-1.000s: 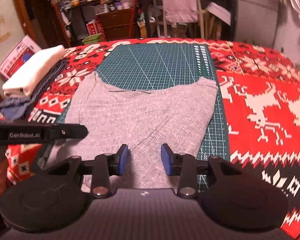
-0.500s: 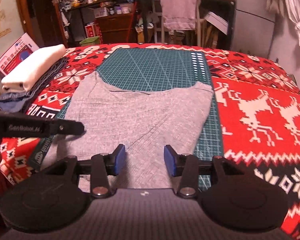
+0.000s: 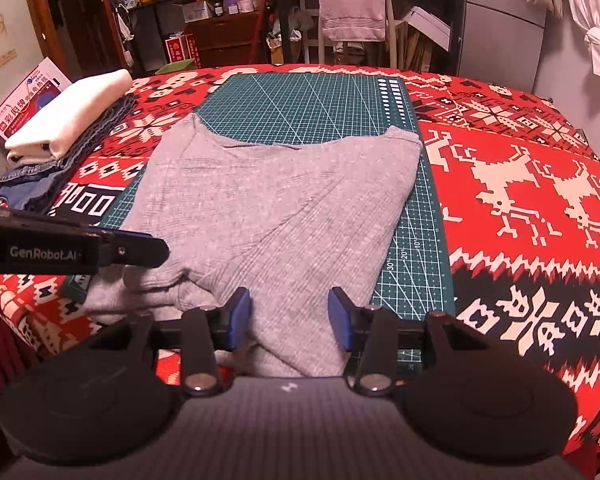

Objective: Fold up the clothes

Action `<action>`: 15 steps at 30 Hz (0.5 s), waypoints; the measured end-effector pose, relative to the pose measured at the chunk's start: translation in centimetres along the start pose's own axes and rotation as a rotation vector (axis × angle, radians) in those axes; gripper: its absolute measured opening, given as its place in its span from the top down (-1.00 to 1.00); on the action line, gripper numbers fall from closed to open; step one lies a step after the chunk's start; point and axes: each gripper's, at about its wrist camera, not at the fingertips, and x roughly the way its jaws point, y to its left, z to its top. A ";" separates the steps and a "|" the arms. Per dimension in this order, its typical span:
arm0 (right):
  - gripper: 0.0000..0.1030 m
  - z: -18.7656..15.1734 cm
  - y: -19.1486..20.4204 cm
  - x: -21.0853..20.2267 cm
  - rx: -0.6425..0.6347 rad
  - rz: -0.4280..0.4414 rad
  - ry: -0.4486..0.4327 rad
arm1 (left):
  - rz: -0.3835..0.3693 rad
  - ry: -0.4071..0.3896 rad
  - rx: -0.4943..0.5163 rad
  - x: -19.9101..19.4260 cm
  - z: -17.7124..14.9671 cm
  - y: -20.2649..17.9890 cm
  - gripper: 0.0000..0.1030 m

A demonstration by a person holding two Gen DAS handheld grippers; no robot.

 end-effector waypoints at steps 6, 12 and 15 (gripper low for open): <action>0.02 -0.2 0.1 0.0 0.005 -0.002 -0.010 | -0.002 0.001 0.008 0.2 0.0 -0.1 0.80; 0.00 0.1 0.2 -0.3 0.008 0.006 0.010 | -0.006 0.004 -0.003 -0.3 0.1 0.0 0.80; 0.27 0.0 0.4 -1.1 0.000 0.032 0.008 | -0.011 0.001 0.021 -0.9 -0.3 -0.3 0.80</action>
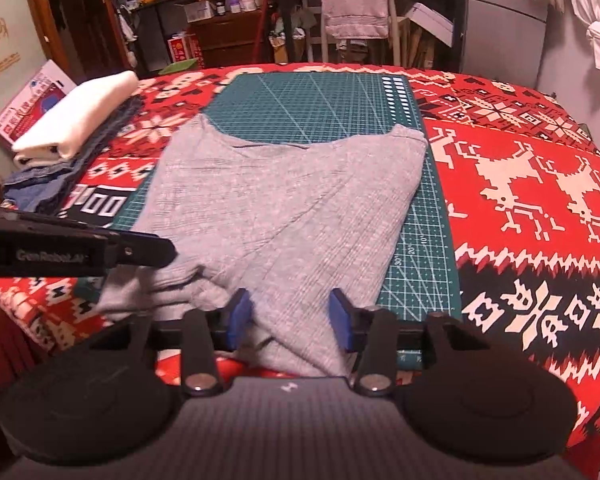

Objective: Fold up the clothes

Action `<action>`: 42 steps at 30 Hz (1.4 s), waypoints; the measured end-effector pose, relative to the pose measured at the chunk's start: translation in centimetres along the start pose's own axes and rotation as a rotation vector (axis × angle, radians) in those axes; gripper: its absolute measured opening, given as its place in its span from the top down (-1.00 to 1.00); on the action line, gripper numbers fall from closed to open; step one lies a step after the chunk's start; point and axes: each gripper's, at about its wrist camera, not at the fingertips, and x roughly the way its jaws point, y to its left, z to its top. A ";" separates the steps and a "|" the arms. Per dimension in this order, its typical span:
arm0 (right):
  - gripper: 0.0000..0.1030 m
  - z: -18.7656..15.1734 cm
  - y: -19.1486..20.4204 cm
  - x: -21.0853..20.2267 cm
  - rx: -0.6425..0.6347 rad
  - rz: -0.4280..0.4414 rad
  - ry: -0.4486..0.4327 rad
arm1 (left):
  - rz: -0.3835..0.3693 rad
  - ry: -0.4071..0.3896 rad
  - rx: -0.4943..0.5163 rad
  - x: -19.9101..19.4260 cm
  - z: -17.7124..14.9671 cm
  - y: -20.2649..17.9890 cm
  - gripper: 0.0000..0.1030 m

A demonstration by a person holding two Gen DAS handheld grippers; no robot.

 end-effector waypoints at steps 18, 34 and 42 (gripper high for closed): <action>0.66 -1.3 2.5 -1.6 -0.124 0.063 -0.001 | -0.082 0.046 0.044 -1.2 -2.8 -0.6 0.81; 0.96 -2.2 2.6 -0.4 -0.108 0.135 0.045 | -0.113 0.073 0.066 -0.2 -3.7 -1.3 0.86; 0.97 -2.0 2.2 -0.1 -0.093 0.096 0.053 | -0.130 0.045 0.079 0.2 -3.4 -2.0 0.86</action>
